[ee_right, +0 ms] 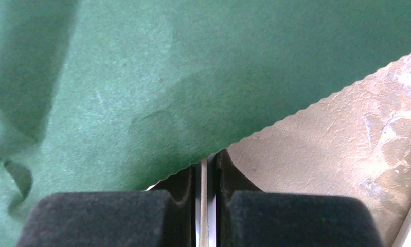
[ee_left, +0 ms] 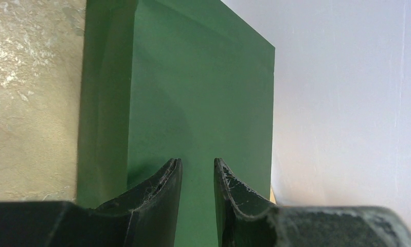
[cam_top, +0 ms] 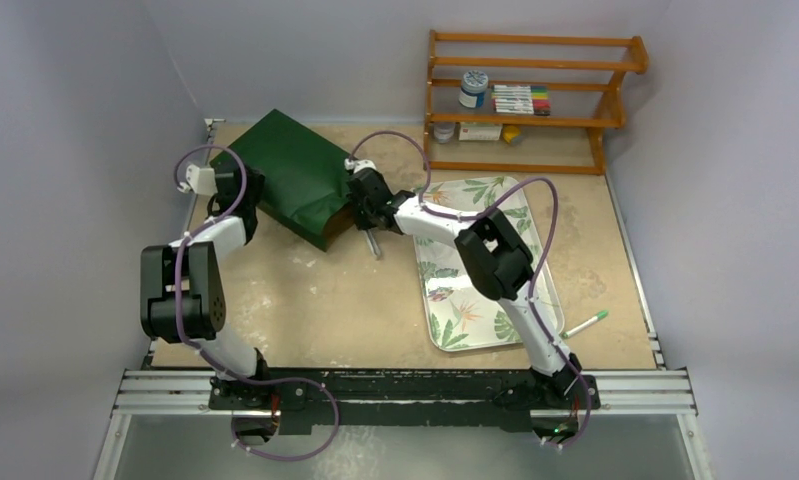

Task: Take the fake bread out of the paper bag
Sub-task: Take out the fake bread from the paper bag.

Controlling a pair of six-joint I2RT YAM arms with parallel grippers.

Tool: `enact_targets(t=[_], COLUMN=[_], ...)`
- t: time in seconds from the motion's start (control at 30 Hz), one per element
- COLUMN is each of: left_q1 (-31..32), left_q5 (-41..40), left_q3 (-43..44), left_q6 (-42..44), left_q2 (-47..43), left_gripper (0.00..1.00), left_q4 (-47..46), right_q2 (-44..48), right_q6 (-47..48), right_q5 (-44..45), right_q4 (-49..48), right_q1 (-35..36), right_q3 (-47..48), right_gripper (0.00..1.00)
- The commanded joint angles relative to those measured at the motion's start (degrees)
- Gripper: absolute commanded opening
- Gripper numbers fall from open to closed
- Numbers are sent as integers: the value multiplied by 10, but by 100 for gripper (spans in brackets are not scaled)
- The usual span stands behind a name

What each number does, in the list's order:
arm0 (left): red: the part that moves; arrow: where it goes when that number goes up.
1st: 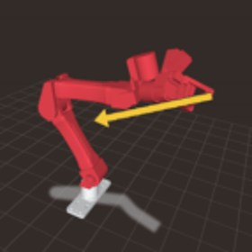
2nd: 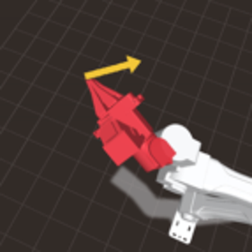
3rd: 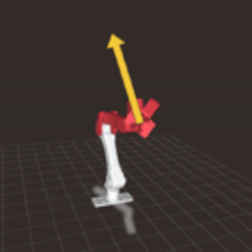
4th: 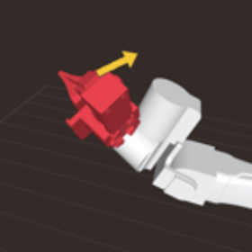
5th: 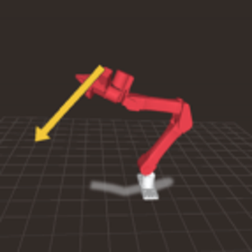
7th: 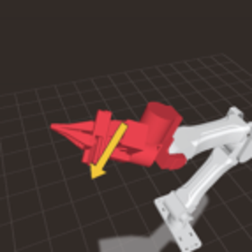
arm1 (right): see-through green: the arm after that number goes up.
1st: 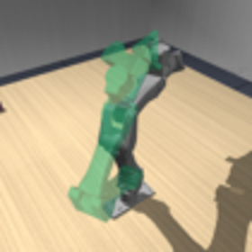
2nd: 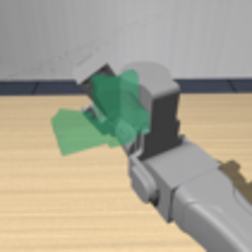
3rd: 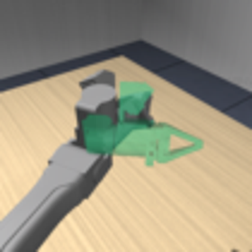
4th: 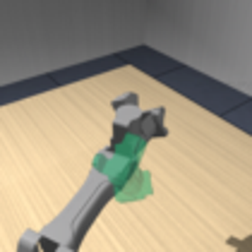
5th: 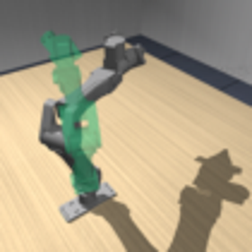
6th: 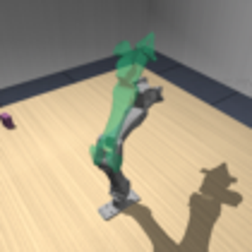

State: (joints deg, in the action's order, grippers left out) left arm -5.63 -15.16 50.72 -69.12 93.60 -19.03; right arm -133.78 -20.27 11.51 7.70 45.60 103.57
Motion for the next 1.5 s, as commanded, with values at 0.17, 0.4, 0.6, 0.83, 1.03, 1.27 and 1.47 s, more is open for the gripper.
enact_targets(t=[0.17,0.4,0.6,0.83,1.03,1.27,1.47], left_q1=[1,25,58,85,102,113,120], left_q5=[-17,-43,-68,-76,-78,-89,-98], left_q3=[41,74,102,130,145,144,147], left_q6=[13,3,4,5,6,6,6], left_q2=[-14,-27,-22,-4,11,13,18], left_gripper=[29,28,28,28,28,28,28], left_q4=[5,54,86,103,107,109,110], right_q2=[81,195,302,418,496,577,639], right_q6=[3,-15,-48,-118,-187,-218,-262], right_q5=[-43,-63,-70,-45,-25,19,70], right_q4=[-4,-8,10,55,95,165,247], right_q1=[-3,-1,21,87,123,126,127], right_q3=[-66,-188,-285,-366,-433,-443,-414], right_gripper=[0,0,0,0,0,0,0])
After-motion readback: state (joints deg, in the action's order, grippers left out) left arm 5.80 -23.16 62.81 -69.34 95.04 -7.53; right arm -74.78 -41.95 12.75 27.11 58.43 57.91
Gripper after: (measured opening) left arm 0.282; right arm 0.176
